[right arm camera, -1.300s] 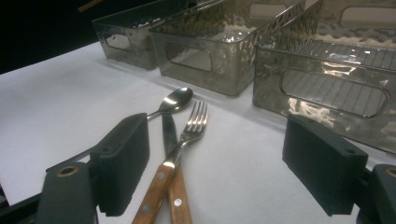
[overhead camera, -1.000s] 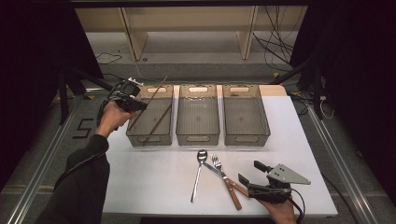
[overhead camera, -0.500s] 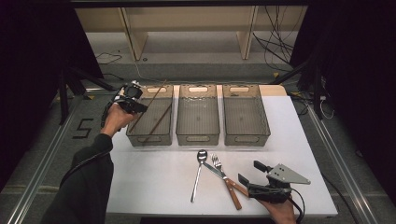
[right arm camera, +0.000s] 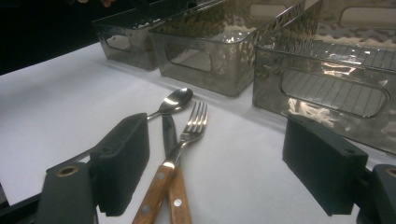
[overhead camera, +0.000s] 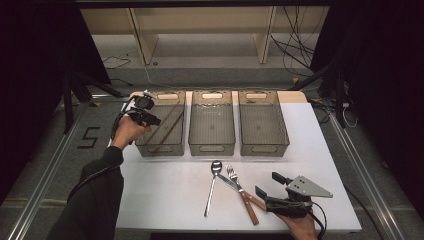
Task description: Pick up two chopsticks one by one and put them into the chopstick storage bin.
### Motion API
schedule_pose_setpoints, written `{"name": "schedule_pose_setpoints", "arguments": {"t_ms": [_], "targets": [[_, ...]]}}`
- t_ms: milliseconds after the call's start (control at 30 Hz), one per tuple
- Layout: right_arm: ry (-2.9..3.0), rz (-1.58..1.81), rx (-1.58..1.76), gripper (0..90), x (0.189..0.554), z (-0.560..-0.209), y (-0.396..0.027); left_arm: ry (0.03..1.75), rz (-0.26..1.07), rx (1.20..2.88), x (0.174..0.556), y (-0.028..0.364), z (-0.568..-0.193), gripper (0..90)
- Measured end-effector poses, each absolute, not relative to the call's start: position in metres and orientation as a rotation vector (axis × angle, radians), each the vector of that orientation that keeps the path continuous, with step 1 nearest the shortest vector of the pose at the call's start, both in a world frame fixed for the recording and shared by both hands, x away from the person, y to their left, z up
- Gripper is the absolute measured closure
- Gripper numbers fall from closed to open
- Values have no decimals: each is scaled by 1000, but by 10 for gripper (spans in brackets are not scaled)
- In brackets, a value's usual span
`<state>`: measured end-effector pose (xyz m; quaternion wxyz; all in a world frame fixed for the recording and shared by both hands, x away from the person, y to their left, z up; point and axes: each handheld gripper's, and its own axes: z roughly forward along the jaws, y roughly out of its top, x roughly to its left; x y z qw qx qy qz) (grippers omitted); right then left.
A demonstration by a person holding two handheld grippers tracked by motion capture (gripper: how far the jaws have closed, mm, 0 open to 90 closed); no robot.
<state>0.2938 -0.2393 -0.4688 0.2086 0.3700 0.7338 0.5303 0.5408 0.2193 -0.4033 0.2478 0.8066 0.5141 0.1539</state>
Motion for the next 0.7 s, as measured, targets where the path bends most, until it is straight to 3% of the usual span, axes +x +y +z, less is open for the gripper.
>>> {"name": "schedule_pose_setpoints", "arguments": {"t_ms": [233,333,700], "targets": [[2037,1477,1031,237,294,-469,-240,1347,348,2086,514,207,-382,422],[2037,1478,1037,238,294,-469,-240,1309,326,2033,492,196,-375,346],[2028,1477,1031,237,293,-467,-241,1205,269,2004,413,147,-400,246]]}}
